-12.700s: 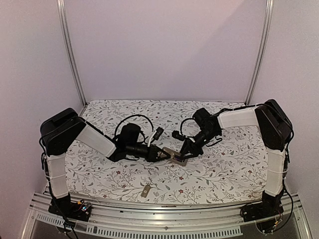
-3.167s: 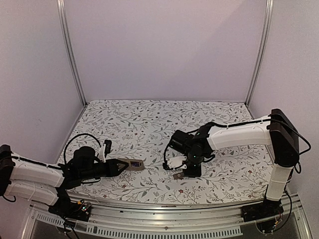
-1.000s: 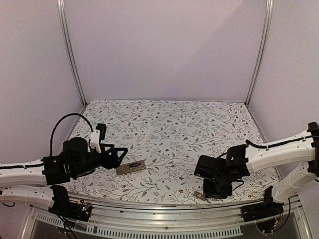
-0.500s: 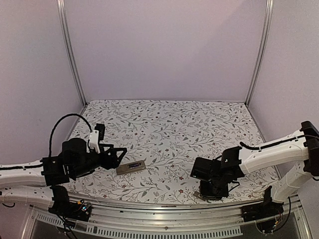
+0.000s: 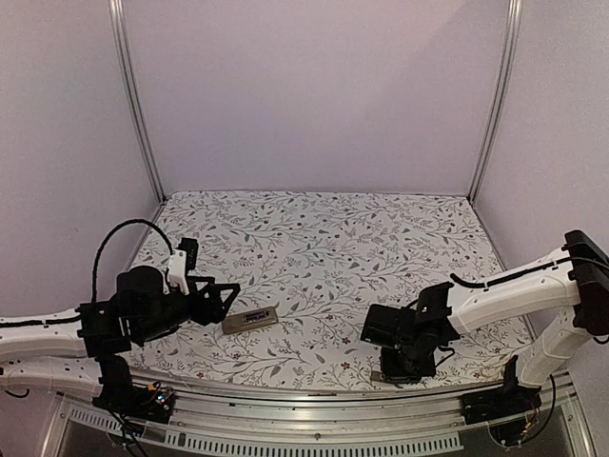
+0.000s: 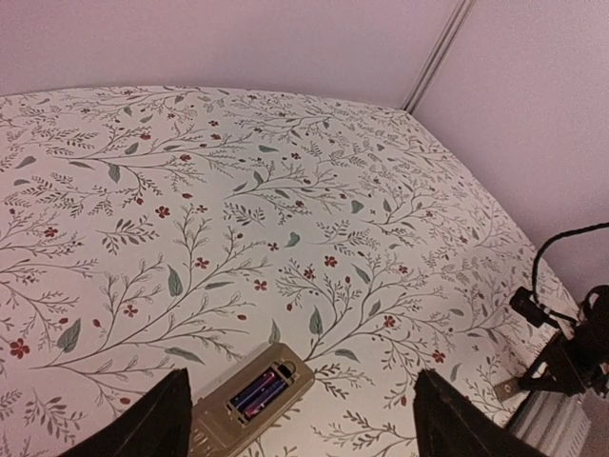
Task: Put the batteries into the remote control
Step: Pick up the battery cover at the center of the board.
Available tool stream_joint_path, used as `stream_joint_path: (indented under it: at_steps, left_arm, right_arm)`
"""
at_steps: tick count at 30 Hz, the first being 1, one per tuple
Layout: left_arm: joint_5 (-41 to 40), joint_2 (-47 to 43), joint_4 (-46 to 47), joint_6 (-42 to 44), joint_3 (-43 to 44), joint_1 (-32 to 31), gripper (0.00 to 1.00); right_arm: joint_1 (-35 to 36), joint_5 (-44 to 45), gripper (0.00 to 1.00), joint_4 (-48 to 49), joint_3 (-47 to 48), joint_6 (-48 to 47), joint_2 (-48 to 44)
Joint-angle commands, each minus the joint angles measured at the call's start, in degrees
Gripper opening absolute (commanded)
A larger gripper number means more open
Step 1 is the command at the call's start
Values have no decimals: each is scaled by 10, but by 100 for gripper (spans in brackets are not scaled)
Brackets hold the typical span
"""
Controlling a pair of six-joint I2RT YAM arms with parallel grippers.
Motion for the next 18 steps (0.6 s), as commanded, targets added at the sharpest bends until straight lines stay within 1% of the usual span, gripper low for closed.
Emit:
stream_joint_path:
  at_steps: [1, 14, 18]
  left_arm:
    - [-7, -7, -7, -3, -12, -9, 80]
    - [-7, -13, -11, 1, -11, -9, 79]
    - [-7, -13, -11, 4, -9, -10, 79]
  right_arm:
    - [-5, 18, 7, -9, -1, -11, 7]
    - [-17, 23, 7, -6, -8, -32, 11]
    - [-18, 21, 4, 0, -9, -38, 18]
